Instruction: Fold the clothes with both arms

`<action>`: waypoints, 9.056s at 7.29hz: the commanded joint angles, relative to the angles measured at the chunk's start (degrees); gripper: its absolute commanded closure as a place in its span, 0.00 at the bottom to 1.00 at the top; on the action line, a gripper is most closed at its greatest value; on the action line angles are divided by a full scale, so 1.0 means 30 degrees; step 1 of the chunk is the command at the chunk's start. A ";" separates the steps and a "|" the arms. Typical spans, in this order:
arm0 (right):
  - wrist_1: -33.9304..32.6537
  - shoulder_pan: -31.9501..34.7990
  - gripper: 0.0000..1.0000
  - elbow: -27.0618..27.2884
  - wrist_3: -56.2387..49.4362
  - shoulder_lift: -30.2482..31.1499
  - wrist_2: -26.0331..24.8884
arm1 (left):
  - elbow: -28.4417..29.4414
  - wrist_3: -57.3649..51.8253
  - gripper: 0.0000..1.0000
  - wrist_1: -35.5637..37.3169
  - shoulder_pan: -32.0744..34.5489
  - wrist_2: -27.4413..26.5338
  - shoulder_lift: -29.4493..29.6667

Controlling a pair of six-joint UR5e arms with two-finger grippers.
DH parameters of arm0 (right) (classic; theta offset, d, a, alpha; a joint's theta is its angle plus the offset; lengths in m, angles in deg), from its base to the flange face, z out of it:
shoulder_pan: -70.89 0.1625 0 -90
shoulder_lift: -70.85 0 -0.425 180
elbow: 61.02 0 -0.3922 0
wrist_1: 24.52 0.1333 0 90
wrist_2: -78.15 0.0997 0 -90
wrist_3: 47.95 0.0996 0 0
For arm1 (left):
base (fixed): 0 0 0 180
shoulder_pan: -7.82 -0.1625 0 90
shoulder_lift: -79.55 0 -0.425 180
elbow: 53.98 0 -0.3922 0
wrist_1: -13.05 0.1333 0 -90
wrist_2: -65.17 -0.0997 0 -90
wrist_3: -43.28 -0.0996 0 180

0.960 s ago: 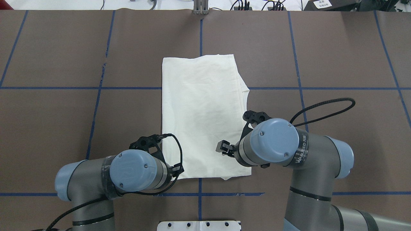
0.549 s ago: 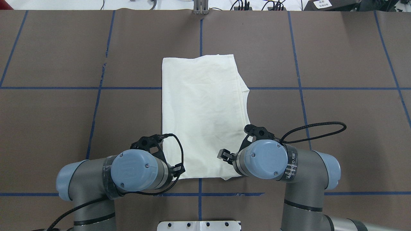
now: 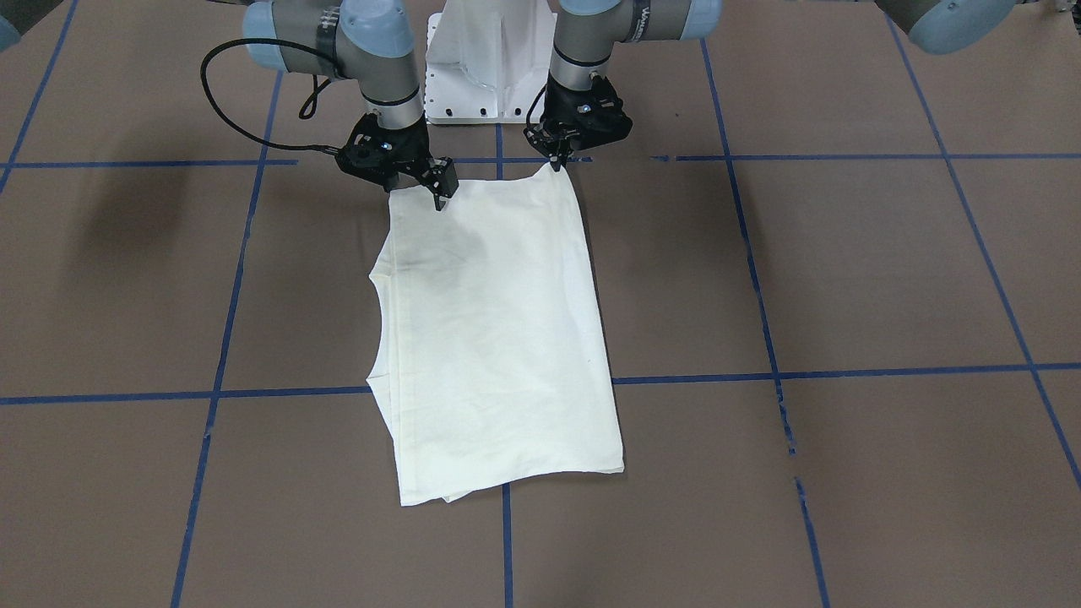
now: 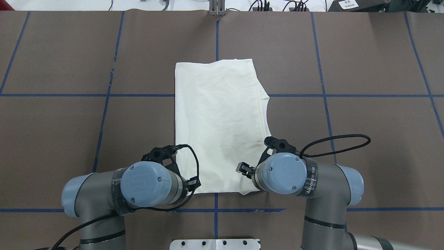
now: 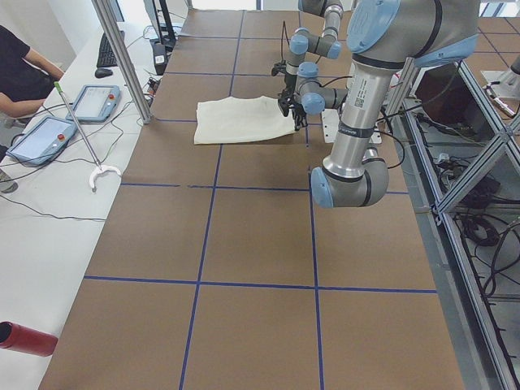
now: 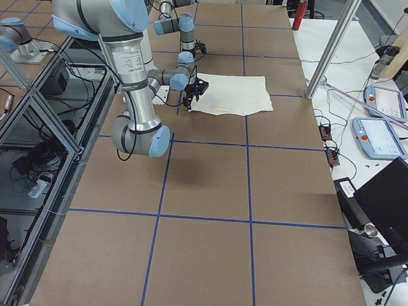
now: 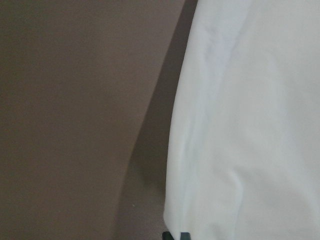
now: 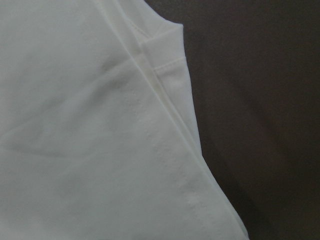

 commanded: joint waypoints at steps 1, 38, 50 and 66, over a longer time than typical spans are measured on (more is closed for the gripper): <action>0.0000 -0.0075 0.00 -0.0158 0.0014 -0.0024 -0.0004 | -0.0005 0.0000 1.00 0.0000 0.0000 -0.0029 0.0016; 0.6299 0.9500 0.00 -1.3663 -0.2857 -0.9633 0.4330 | 0.8578 -0.4859 0.00 -0.5332 0.8642 0.0647 0.3093; 0.1934 1.9363 0.00 -0.5752 -2.6845 0.3067 1.1733 | 0.0551 -2.3570 0.00 -0.6894 1.7412 0.6943 -0.8352; -0.2139 2.5852 0.00 -0.2297 -3.3884 1.0670 1.5641 | 0.3511 -3.6533 0.00 -0.1230 2.5195 1.1425 -1.2082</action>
